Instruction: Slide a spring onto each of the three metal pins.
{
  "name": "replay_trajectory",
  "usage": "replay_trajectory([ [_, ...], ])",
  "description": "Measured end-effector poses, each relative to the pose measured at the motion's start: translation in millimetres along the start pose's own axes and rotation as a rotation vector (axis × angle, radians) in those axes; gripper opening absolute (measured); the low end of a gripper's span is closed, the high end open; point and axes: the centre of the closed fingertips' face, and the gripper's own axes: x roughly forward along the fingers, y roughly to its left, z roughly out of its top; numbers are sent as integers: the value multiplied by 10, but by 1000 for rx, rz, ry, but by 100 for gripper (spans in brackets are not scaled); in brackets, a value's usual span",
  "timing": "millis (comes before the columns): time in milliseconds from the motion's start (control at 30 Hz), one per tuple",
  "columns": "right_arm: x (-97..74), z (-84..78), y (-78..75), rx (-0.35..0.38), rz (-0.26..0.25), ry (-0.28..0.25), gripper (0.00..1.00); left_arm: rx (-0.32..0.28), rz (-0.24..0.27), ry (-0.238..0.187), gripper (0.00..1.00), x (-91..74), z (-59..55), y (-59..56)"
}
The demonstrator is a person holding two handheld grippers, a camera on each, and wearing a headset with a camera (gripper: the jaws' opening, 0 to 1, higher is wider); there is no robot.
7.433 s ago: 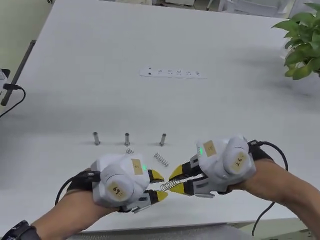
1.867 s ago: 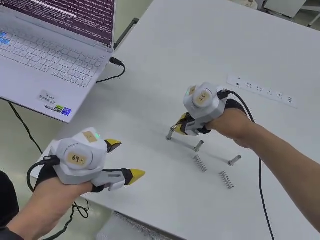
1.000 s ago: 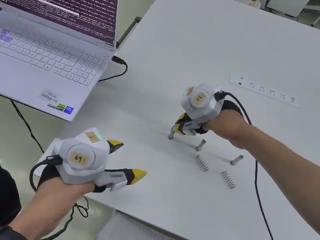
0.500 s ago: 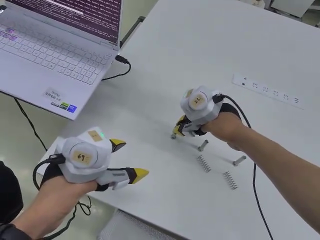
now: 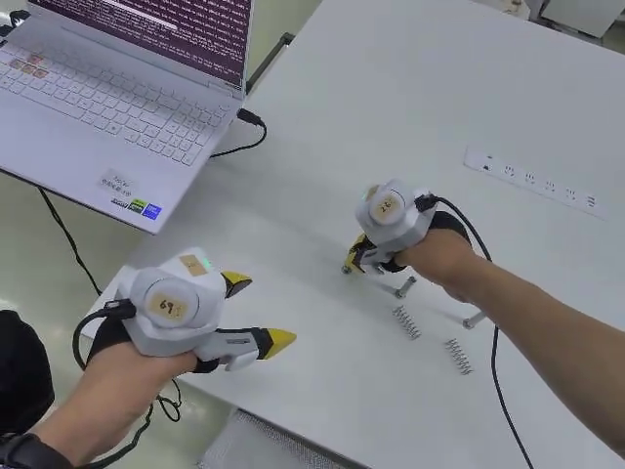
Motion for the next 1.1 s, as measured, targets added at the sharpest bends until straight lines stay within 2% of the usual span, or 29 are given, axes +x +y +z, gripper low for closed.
replay_trajectory([
  [367,61,-37,20,1,10,13,9,-1,-1,1,51,2,4,0],
  [500,47,-64,19,-26,8,24,12,-2,0,2,51,-3,0,4],
  [667,-15,-53,47,18,35,-2,18,2,0,3,51,-10,-3,1],
  [833,-113,-55,10,22,10,-17,22,9,-1,2,51,-6,16,-14],
  [1100,-375,-68,-23,59,-36,-75,26,21,-4,-5,51,-17,57,-68],
])
